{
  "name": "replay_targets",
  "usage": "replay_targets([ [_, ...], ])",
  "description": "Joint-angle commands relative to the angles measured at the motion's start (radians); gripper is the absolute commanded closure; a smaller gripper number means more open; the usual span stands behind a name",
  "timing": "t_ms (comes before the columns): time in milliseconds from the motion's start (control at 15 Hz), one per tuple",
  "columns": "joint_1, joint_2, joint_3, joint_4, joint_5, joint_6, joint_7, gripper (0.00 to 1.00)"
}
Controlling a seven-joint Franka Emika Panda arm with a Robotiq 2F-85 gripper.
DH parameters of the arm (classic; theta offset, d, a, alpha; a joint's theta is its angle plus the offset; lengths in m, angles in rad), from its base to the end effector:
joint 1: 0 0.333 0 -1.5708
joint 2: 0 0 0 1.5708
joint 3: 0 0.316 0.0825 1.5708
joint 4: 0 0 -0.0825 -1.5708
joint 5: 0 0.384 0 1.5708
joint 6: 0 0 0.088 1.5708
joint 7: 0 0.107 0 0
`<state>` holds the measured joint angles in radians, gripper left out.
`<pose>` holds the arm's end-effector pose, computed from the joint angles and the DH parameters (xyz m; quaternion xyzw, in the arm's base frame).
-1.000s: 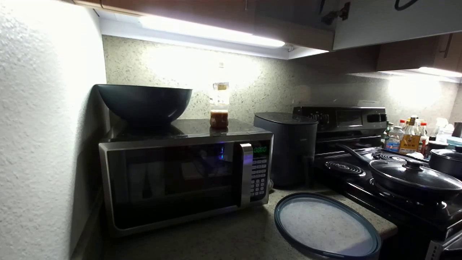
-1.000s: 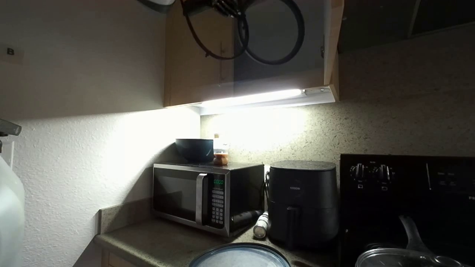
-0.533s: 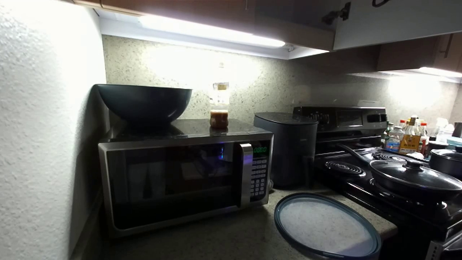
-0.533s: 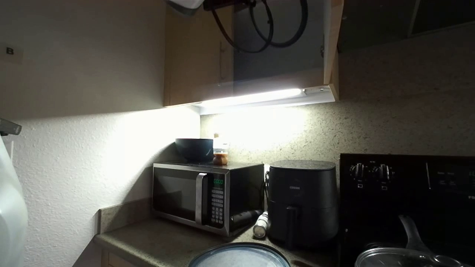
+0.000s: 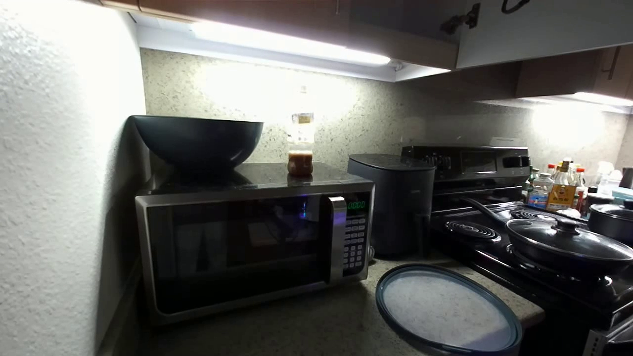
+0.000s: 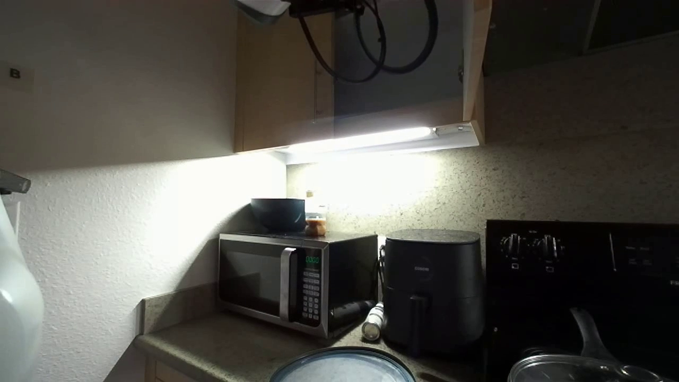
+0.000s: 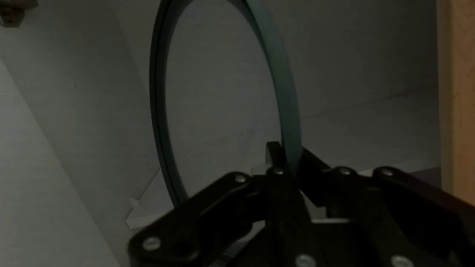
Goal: Place one clear lid in the open upper cabinet
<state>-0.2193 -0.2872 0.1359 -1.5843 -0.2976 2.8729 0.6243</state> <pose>0.4475 -0.0004 0.9266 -0.6822 0.1618 -0.7114 0.0475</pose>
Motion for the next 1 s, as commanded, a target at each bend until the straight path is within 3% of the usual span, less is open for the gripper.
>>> replay_targets([
  [0,0.089,0.077,-0.053,0.062,0.12,0.043,-0.082,0.93],
  [333,0.237,0.142,-0.125,0.102,0.427,0.095,-0.247,0.93],
  [400,0.219,0.145,-0.112,0.106,0.446,0.069,-0.226,0.93],
  [467,0.204,0.132,-0.115,0.093,0.397,0.028,-0.192,0.93],
  [667,0.207,0.134,-0.113,0.08,0.385,0.042,-0.189,0.89],
  [733,0.207,0.134,-0.116,0.08,0.385,0.041,-0.189,0.93],
  [933,0.207,0.135,-0.119,0.075,0.397,0.021,-0.174,0.93],
])
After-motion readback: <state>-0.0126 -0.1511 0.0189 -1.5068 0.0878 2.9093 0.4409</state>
